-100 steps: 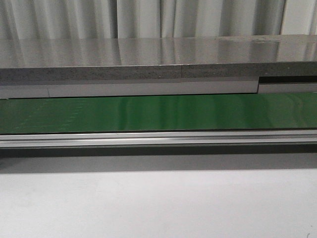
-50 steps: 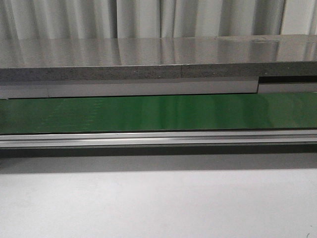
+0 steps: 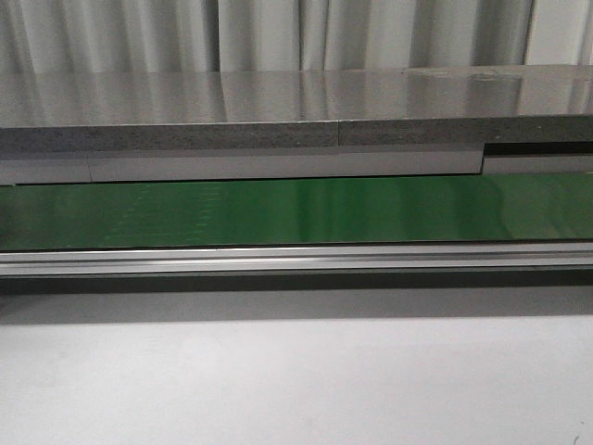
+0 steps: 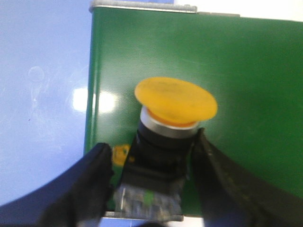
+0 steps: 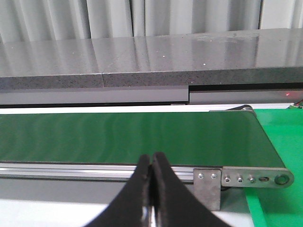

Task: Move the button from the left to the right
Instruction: 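Carry the button over the green belt, set it down, open left gripper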

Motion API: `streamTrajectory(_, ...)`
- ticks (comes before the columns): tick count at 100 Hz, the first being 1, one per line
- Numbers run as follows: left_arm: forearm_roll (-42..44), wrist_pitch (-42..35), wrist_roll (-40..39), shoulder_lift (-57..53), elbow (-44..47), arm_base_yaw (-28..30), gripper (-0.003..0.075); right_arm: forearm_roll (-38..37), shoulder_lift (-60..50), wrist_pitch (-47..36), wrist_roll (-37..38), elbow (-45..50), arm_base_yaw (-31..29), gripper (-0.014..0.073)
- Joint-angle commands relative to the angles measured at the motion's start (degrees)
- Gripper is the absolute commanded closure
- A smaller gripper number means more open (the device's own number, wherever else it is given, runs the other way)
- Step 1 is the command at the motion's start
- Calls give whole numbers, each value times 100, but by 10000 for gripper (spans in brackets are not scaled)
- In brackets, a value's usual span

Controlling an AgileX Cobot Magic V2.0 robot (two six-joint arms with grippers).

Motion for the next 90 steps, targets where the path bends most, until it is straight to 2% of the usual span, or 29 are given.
streamTrajectory(1, -7, -141, 2, -204, -130, -36, 220, -64, -106, -475, -26, -82, -48, 661)
streamTrajectory(28, -203, -111, 107, -242, -130, -36, 211, -64, -106, -475, -26, -82, -48, 661)
streamTrajectory(48, -431, -234, 381, -661, -111, -172, 211, -64, -106, -475, -26, -82, -48, 661)
streamTrajectory(66, -431, -1013, 394, -1448, 417, -422, 211, -64, -106, -475, -26, -82, -48, 661)
streamTrajectory(90, -481, -2387, 394, -3202, 2152, -568, 213, -64, -106, -475, -26, -82, -48, 661)
